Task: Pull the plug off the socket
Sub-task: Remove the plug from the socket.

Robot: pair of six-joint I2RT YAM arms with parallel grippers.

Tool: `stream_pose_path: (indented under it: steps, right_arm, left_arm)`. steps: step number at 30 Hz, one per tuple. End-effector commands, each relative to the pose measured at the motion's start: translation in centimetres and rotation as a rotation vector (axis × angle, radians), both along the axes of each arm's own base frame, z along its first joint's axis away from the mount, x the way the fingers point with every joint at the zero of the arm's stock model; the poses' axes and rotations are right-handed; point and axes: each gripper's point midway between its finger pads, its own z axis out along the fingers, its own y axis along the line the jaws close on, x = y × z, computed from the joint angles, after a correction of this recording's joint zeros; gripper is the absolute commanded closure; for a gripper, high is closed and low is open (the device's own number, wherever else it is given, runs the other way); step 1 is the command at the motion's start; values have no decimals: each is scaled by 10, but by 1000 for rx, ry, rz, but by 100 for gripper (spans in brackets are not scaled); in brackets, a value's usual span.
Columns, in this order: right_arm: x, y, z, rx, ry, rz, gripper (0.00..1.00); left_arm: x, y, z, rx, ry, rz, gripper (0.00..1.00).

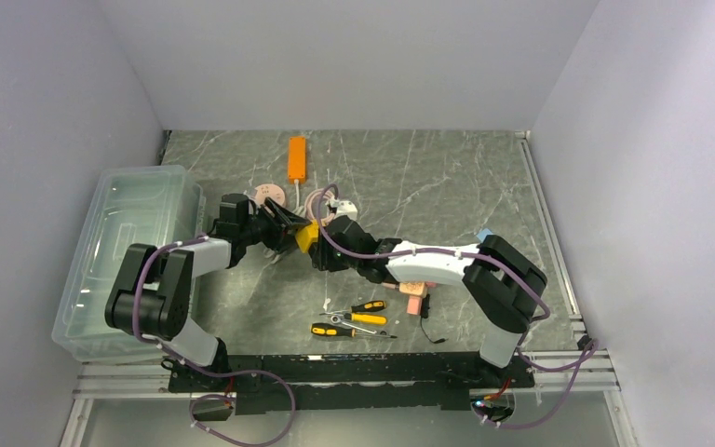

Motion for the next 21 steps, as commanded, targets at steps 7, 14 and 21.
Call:
stream_pose_path:
  steps: [7,14,21]
  right_arm:
    - [15,-13,-6,-66,-37,-67,100]
    - [19,-10,-10,-87,15,-98,100]
    - [21,-6,-5,-82,-4,-83,100]
  left_arm:
    - [9,-7,31,-95,-102,-25,100]
    - [7,-7,29,-106,-94,-18,100]
    - [10,-4,28,-105,-93,-12,100]
